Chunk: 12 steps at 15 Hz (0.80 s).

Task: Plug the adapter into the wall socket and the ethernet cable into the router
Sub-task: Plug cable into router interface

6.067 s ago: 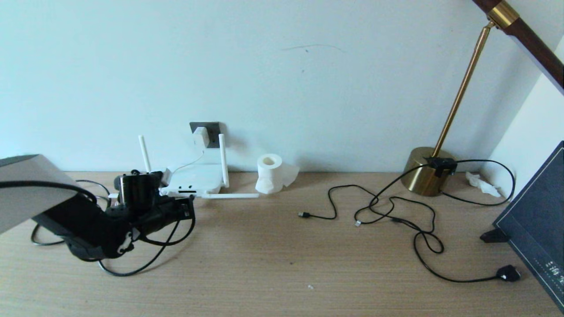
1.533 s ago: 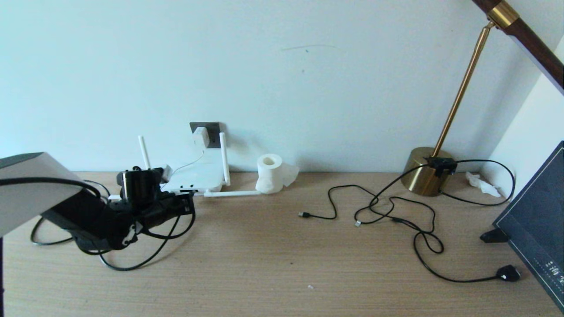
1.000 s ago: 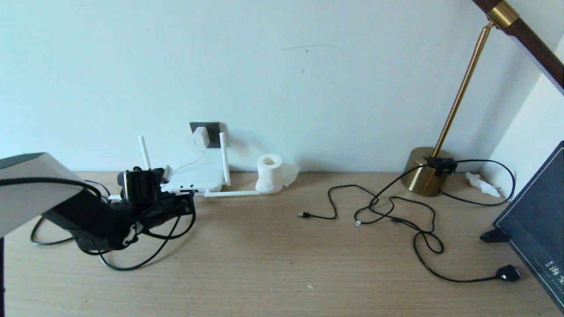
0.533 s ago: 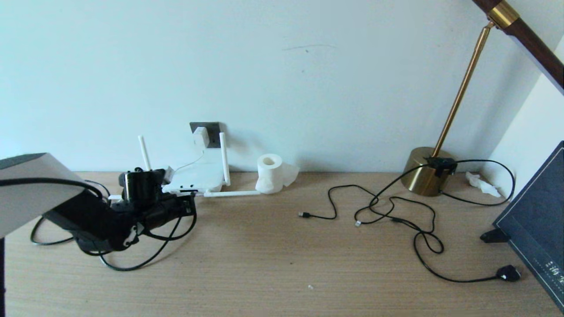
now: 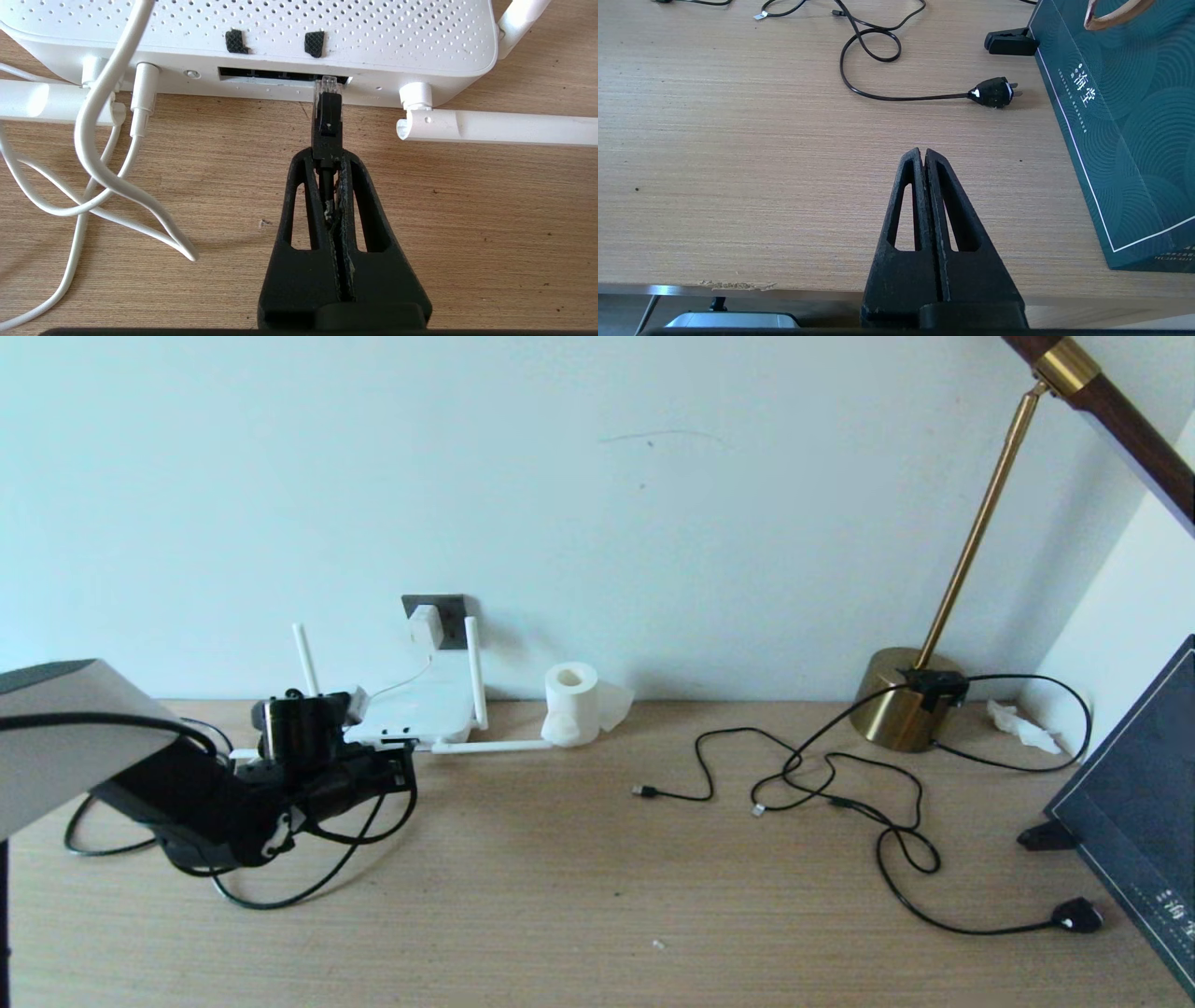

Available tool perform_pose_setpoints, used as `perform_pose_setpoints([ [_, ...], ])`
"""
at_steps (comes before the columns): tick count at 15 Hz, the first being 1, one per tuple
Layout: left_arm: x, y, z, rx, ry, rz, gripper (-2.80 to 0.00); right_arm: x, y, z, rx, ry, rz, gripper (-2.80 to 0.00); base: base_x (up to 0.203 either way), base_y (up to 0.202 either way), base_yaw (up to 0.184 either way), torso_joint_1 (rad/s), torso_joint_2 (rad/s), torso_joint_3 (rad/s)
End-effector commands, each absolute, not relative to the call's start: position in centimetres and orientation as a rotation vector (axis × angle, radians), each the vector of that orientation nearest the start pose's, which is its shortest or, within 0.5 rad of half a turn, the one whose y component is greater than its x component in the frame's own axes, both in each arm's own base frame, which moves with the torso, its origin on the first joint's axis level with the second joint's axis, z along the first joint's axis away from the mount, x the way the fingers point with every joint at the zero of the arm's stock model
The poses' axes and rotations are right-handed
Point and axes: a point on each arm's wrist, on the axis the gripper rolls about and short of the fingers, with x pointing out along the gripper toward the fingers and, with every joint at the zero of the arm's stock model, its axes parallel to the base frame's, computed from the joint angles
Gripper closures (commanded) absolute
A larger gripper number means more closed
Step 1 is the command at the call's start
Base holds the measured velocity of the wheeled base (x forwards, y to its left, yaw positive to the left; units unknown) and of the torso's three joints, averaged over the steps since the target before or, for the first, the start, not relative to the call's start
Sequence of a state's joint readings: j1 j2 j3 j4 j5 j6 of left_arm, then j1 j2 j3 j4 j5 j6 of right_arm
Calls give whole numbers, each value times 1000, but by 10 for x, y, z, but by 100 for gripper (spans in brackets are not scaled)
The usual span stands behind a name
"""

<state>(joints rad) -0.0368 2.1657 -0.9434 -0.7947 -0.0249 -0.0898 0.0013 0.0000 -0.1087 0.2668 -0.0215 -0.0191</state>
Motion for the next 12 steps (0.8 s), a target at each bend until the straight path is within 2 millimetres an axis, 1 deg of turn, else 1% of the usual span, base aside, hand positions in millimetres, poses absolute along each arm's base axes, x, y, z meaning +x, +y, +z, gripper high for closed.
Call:
perform_pose_setpoints([
  [1,392,-15,68,-87,426,-41,0,-33,-1,78,-22,161,-18,0,0,0,0,0,0,0],
  [12,393,-15,69,-87,421,-41,0,-33,-1,78,-22,161,-18,0,0,0,0,0,0,0],
])
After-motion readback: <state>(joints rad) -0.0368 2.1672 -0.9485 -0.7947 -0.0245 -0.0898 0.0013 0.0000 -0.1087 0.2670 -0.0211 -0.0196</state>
